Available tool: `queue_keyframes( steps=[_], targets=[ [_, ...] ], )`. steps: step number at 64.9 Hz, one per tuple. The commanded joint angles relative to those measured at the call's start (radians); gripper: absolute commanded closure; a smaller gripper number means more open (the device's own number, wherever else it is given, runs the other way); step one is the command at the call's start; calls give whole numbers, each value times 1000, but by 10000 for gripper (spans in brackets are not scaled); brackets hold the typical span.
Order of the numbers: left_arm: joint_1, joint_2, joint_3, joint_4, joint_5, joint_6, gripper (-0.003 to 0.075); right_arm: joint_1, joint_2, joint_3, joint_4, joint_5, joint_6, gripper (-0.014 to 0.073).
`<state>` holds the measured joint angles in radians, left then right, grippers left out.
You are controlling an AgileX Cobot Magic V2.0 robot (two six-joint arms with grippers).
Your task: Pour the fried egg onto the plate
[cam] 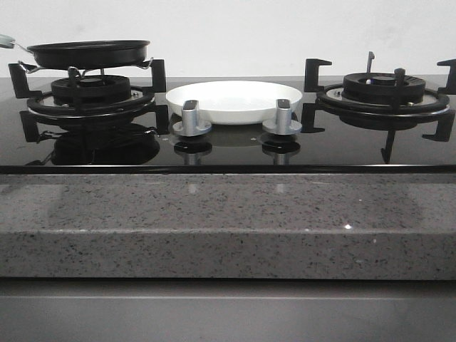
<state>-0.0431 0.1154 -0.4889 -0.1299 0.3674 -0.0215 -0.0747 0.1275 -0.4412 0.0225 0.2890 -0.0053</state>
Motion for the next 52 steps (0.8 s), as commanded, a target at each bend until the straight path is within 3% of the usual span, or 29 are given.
queue_keyframes(
  steps=[1,11,24,52],
  targets=[
    [-7,87,-109,-7,29,3,739,-7,95,-108,-22,-2,-7,662],
    [-7,203,-198,-10,75,3,739,-7,214,-185,-22,17,-7,662],
    [-7,289,-197,-12,61,3,739,-7,298,-181,-22,-1,-7,662],
    [-7,330,-197,-12,61,3,739,-7,310,-181,-22,-4,-7,662]
  ],
)
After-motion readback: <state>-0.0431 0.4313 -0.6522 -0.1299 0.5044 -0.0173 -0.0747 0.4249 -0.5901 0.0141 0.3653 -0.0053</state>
